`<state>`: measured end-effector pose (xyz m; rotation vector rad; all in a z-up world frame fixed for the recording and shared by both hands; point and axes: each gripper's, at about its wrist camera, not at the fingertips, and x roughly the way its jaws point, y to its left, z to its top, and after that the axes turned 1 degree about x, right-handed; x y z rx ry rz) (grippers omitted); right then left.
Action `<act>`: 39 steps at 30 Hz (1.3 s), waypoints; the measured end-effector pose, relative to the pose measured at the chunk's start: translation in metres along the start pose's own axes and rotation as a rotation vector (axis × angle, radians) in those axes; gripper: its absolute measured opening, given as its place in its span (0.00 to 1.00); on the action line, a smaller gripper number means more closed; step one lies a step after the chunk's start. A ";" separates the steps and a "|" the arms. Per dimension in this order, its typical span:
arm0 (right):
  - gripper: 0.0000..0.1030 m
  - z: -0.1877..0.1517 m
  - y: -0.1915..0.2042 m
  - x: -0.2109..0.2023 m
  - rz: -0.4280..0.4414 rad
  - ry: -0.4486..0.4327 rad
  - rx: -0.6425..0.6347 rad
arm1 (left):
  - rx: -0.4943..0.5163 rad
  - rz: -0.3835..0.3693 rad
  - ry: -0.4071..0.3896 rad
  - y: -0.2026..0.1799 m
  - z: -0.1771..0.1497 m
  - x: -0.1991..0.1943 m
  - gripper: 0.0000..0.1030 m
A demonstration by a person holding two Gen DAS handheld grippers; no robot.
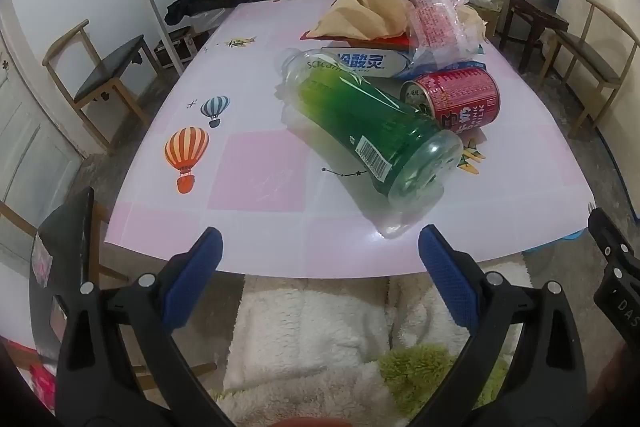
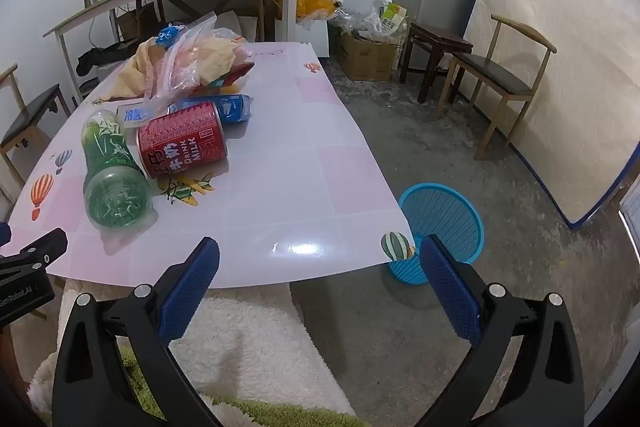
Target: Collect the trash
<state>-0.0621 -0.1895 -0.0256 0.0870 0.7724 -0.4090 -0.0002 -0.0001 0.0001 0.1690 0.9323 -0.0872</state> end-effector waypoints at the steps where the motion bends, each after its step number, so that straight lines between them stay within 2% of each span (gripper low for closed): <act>1: 0.95 0.000 0.000 0.000 0.003 0.002 0.004 | -0.002 -0.003 0.005 0.000 0.000 0.000 0.92; 39: 0.95 0.002 0.001 0.000 -0.004 -0.001 -0.003 | -0.003 -0.002 0.003 0.003 0.000 0.004 0.92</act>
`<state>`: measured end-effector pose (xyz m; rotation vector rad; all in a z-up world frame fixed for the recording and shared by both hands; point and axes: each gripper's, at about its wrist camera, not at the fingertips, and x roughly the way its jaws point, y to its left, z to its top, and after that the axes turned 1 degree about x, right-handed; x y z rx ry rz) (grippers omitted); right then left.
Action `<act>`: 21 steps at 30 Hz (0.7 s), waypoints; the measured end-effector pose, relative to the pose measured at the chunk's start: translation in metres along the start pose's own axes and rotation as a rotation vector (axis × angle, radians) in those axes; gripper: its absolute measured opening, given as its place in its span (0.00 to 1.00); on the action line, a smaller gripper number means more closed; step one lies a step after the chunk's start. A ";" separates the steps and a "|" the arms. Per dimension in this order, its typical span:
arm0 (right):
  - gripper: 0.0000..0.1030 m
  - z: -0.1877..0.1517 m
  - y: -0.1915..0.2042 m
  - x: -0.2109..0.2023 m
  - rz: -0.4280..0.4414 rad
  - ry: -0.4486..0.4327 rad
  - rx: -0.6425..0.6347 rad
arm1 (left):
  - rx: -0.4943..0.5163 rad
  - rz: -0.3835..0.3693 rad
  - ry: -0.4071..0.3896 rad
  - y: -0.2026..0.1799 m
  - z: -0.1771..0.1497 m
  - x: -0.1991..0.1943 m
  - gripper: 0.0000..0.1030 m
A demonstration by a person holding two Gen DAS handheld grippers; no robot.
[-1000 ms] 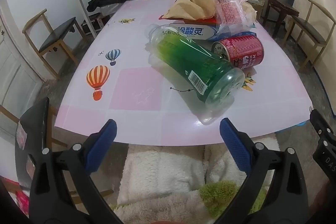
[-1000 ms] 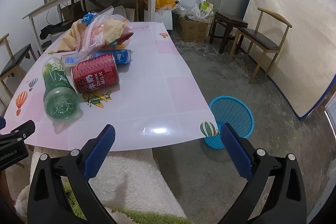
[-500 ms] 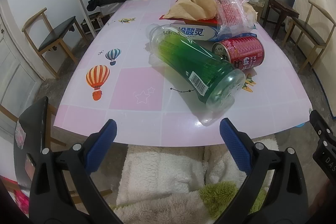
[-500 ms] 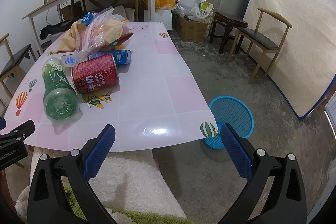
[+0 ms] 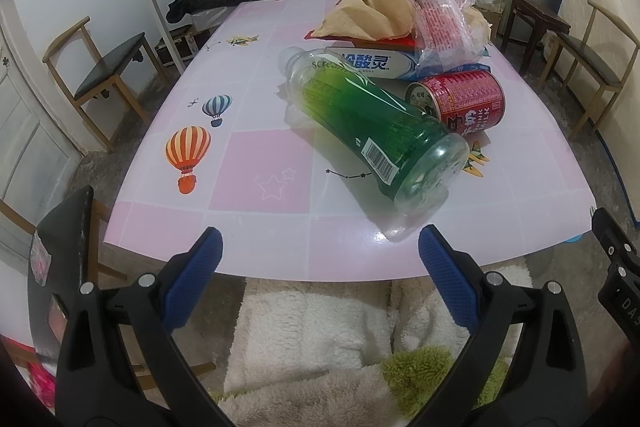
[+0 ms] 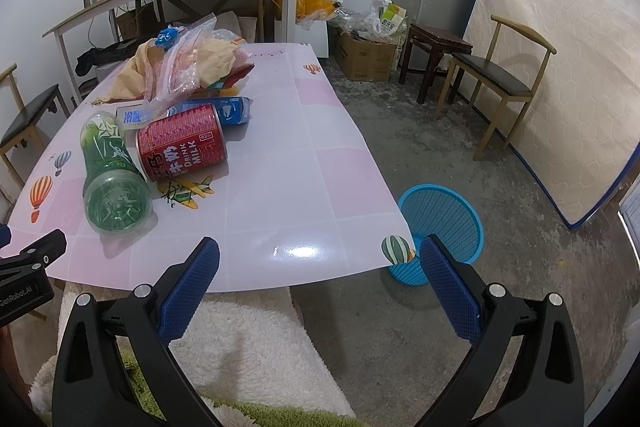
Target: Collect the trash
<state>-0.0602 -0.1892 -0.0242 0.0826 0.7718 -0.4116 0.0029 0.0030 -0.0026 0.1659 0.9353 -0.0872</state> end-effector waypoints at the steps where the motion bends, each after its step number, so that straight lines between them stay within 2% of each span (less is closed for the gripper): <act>1: 0.95 0.000 0.000 0.000 0.000 0.001 -0.001 | 0.000 0.001 -0.001 -0.001 0.000 0.000 0.92; 21: 0.95 0.001 0.003 0.003 0.003 0.007 0.005 | 0.000 0.004 0.009 0.001 0.001 0.000 0.92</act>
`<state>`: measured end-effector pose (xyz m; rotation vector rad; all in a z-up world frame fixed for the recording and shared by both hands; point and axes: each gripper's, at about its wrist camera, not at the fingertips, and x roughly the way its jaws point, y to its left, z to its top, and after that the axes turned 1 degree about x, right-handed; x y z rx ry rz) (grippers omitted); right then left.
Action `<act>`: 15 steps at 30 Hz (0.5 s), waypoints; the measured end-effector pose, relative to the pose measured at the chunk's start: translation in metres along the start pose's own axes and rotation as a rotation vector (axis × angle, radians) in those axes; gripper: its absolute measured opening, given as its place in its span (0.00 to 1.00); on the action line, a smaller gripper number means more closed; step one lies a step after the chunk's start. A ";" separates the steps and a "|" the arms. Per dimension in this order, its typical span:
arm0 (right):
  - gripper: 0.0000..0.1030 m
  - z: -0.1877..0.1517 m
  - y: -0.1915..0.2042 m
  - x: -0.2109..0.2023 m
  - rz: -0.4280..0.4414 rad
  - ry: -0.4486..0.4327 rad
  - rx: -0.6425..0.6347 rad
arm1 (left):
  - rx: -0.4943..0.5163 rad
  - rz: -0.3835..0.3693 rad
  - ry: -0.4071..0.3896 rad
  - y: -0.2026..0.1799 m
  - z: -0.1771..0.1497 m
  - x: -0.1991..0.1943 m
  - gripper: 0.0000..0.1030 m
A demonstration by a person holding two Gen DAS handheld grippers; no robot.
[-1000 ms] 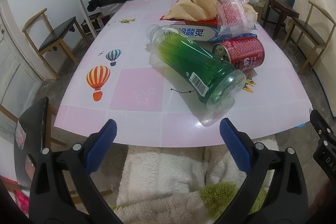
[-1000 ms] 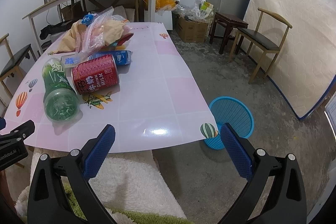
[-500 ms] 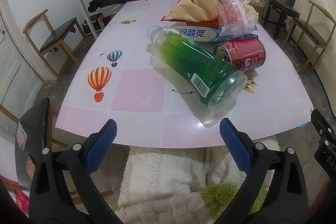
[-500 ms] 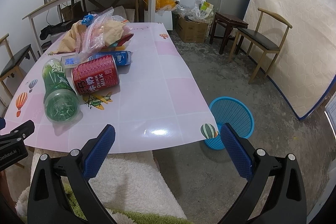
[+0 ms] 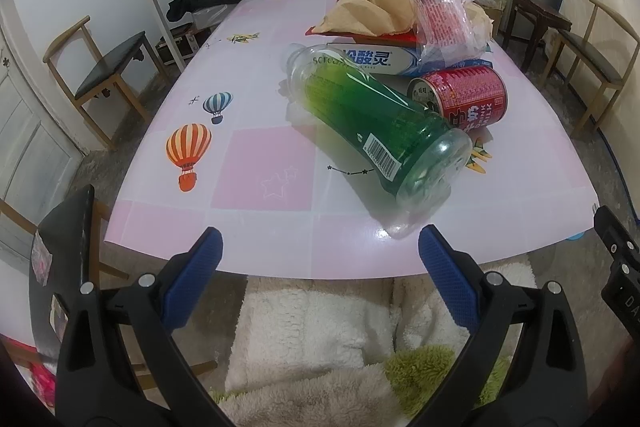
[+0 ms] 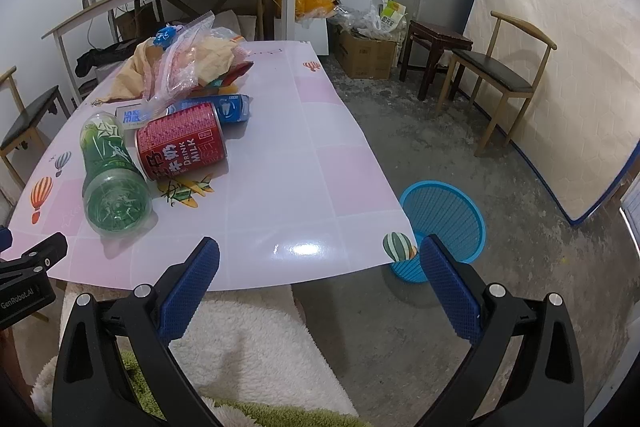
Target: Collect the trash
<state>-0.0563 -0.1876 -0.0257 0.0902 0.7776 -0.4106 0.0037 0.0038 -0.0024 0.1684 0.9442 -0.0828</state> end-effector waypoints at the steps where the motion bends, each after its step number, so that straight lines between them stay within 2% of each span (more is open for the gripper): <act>1: 0.95 0.000 0.000 0.000 0.001 0.001 0.000 | 0.000 0.000 0.001 0.000 0.000 0.000 0.92; 15: 0.95 -0.002 -0.002 0.003 0.002 0.003 0.003 | -0.001 0.003 0.007 0.001 -0.002 0.003 0.92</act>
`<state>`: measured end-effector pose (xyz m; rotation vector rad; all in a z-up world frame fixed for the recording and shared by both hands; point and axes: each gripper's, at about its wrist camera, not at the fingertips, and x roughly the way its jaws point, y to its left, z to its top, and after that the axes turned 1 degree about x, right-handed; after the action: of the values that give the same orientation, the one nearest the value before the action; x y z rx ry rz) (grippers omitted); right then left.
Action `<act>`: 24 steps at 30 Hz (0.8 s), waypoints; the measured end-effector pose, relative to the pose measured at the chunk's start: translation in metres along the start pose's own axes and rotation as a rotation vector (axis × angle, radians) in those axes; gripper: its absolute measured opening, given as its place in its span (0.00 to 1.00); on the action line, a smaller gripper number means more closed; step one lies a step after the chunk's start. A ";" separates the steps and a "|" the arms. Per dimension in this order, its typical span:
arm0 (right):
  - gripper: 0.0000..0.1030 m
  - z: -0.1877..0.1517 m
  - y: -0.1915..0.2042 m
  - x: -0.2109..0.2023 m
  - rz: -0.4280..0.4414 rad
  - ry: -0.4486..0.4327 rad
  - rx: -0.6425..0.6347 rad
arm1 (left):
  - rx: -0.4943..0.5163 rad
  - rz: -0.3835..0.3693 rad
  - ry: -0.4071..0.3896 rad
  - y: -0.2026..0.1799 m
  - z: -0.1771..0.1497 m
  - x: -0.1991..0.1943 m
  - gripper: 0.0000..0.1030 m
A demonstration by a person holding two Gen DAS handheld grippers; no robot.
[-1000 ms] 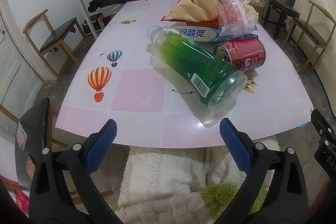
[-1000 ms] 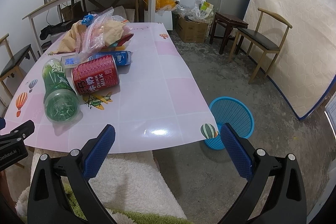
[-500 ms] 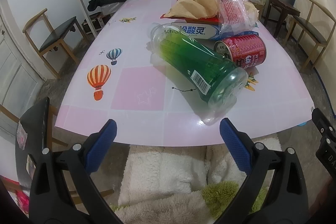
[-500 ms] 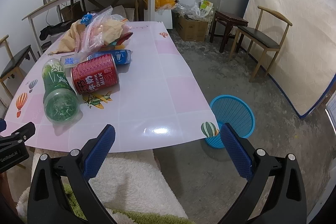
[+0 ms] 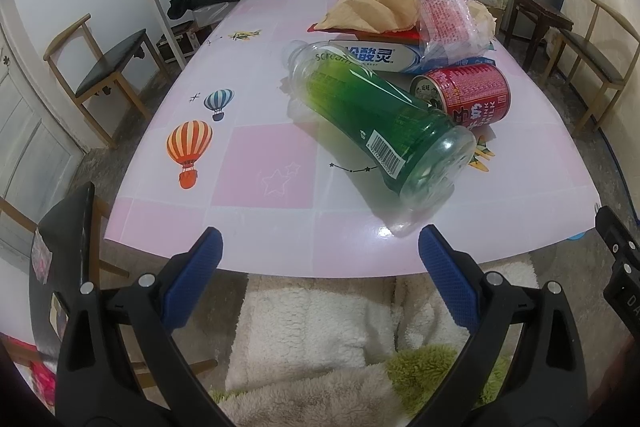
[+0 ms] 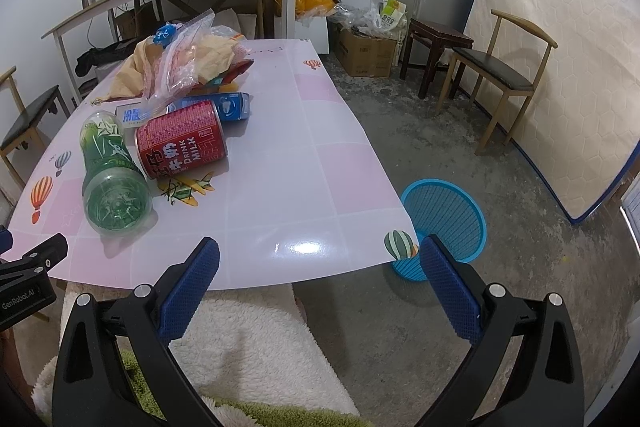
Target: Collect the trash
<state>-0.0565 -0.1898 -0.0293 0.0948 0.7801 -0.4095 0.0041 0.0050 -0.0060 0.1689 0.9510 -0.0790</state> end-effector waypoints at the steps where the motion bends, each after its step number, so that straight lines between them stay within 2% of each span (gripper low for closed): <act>1: 0.95 0.000 0.000 0.000 0.000 0.000 0.000 | 0.000 0.000 0.000 0.000 0.000 0.000 0.92; 16: 0.95 0.000 0.002 0.003 0.022 -0.005 -0.005 | -0.004 -0.002 -0.004 0.001 -0.001 0.002 0.92; 24: 0.95 0.028 0.012 0.009 0.032 -0.030 -0.060 | -0.027 -0.013 -0.022 0.010 0.003 0.009 0.92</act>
<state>-0.0273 -0.1887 -0.0167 0.0451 0.7593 -0.3565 0.0130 0.0139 -0.0102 0.1370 0.9309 -0.0796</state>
